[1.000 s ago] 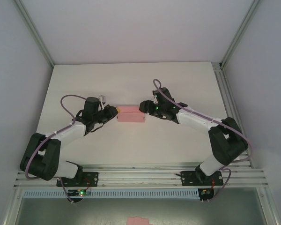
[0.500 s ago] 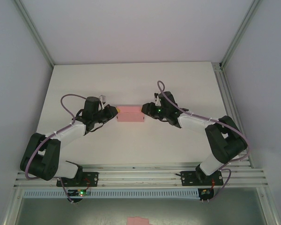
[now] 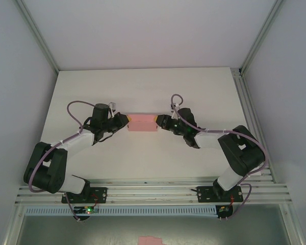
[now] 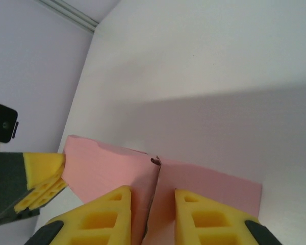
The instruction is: Assemble paper box
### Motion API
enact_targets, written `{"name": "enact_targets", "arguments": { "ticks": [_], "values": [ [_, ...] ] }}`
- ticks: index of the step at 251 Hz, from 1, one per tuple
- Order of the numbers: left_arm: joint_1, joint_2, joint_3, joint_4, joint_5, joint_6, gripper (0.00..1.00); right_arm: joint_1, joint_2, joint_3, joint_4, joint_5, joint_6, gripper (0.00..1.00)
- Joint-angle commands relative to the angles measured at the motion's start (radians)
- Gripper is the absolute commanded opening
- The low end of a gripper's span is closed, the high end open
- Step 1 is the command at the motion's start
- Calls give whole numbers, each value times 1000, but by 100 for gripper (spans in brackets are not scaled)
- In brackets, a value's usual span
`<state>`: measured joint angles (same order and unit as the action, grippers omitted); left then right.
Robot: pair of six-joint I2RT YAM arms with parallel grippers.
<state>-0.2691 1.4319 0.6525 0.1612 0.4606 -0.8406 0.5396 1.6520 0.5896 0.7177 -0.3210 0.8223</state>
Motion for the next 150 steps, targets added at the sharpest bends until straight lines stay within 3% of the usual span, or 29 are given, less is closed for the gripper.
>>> {"name": "enact_targets", "arguments": {
  "ticks": [1, 51, 101, 115, 137, 150],
  "values": [
    [-7, 104, -82, -334, -104, 51, 0, 22, 120, -201, -197, 86, -199, 0],
    [-7, 98, -76, -331, -96, 75, 0, 19, 142, -248, 48, 30, -295, 0],
    [-8, 67, -74, -349, -91, 90, 0, 26, 34, -169, -20, -42, -312, 0],
    [-7, 57, -64, -353, -84, 101, 1, 30, -42, -84, -160, -44, -315, 14],
    [-7, 50, -19, -385, -80, 131, 6, 27, -117, 111, -493, 3, -369, 51],
    [-7, 53, 15, -405, -81, 154, 10, 10, -127, 227, -660, 19, -407, 55]
  ]
}}
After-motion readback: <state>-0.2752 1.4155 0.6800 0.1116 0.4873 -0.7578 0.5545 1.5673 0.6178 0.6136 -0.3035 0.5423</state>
